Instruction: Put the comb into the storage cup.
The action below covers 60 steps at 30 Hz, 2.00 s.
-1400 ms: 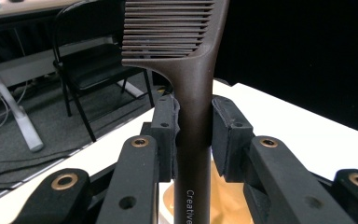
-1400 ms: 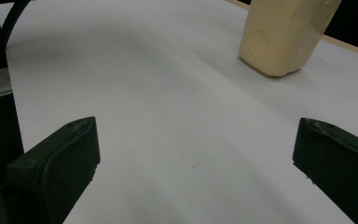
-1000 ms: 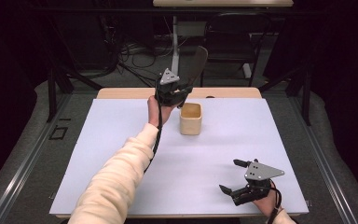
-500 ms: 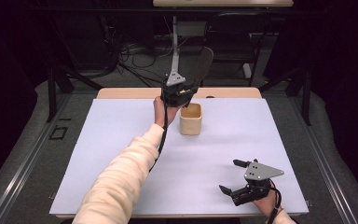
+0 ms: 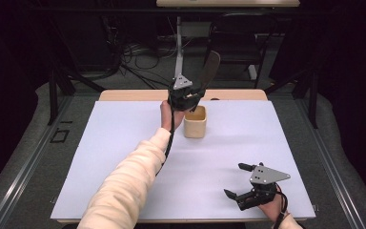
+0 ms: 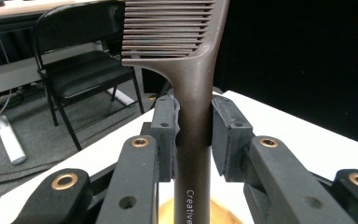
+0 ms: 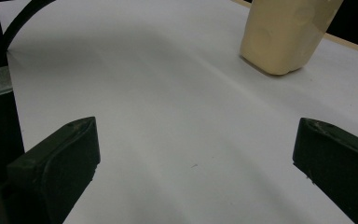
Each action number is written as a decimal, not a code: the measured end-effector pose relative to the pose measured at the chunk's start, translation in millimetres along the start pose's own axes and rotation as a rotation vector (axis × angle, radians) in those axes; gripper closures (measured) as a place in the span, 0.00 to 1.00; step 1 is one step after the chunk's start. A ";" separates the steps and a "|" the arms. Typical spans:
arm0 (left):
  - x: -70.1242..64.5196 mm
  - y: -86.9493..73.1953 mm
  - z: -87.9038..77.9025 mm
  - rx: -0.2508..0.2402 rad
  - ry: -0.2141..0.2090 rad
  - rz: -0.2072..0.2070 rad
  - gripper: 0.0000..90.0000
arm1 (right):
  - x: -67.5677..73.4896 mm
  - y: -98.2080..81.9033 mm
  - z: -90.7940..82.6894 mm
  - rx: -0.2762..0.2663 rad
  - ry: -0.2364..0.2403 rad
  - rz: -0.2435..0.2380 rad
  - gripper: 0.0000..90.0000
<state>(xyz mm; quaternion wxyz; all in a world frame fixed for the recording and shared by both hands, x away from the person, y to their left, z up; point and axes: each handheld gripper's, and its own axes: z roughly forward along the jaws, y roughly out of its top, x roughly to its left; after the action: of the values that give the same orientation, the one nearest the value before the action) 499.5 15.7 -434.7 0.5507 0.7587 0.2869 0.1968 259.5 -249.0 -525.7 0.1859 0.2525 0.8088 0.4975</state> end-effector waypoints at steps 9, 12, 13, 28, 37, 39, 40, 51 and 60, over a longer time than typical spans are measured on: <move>2.1 -4.4 4.4 0.014 -0.005 -0.003 0.80 | -0.3 -0.3 -0.1 -0.004 0.000 0.008 0.00; 2.3 -6.4 5.6 0.018 -0.009 -0.005 0.80 | -0.2 -0.3 -0.3 -0.004 -0.001 0.009 0.00; 2.4 -6.9 5.8 0.019 -0.010 -0.004 0.80 | -0.2 -0.3 -0.3 -0.004 -0.001 0.009 0.00; 4.2 -14.2 8.4 0.032 -0.022 -0.012 0.80 | -0.2 -0.3 -0.1 -0.004 0.000 0.008 0.00; 6.7 -20.1 8.1 0.052 -0.023 -0.014 0.80 | -0.4 -0.2 -0.2 0.000 -0.001 0.006 0.00; 6.8 -20.8 8.0 0.056 -0.023 -0.010 0.80 | -0.4 -0.2 -0.2 0.000 -0.002 0.006 0.00; 6.8 -21.3 8.2 0.058 -0.024 -0.009 0.80 | -0.4 -0.2 -0.1 -0.001 -0.002 0.007 0.00; 5.7 -26.7 9.7 0.070 -0.027 -0.012 0.80 | -0.2 -0.3 -0.2 0.000 -0.001 0.011 0.00; 5.0 -30.6 10.4 0.088 -0.031 -0.002 0.80 | -0.5 -0.3 0.0 0.001 -0.002 0.008 0.00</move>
<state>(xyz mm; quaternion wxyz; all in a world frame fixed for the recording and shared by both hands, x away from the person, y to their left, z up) 503.0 18.4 -467.1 0.5212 0.7849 0.2878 0.1716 259.8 -249.4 -525.9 0.1845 0.2563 0.8078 0.4978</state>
